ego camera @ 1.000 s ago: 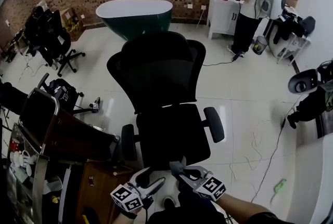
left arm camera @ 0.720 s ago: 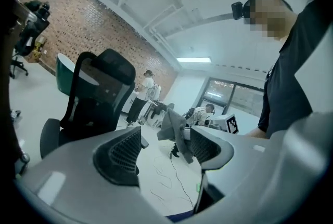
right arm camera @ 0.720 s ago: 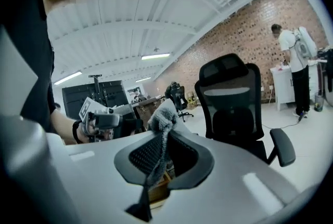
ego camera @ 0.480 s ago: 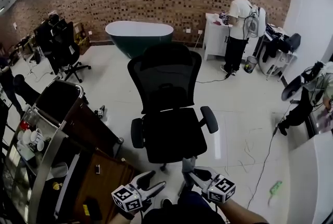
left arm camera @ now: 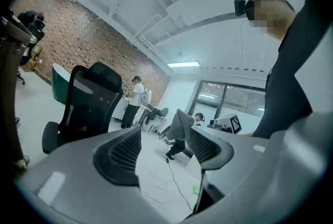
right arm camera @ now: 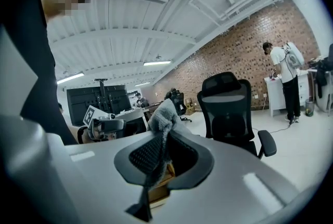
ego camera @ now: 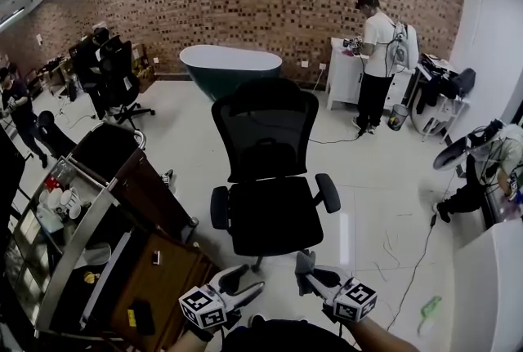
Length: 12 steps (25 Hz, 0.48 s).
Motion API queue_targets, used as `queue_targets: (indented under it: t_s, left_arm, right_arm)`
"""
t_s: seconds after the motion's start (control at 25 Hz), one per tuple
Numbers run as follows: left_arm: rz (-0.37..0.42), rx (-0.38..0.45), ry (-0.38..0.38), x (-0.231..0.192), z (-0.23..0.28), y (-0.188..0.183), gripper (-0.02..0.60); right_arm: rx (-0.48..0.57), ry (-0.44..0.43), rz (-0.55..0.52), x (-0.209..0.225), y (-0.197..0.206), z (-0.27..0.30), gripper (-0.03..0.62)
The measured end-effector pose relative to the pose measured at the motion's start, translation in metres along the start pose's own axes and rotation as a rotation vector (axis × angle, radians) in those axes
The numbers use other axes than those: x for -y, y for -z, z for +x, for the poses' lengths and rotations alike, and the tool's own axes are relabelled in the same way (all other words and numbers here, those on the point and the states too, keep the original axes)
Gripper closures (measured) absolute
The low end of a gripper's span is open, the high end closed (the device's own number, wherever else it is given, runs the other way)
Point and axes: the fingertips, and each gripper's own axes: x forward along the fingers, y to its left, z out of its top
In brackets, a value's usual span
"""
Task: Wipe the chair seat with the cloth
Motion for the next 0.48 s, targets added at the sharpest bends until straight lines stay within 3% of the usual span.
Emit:
queue_targets:
  t_s: [0.48]
  left_arm:
    - [0.023, 0.036, -0.016, 0.043, 0.035, 0.001, 0.261]
  right_arm:
    - [0.041, 0.000, 0.011, 0.032, -0.018, -0.052, 0.559]
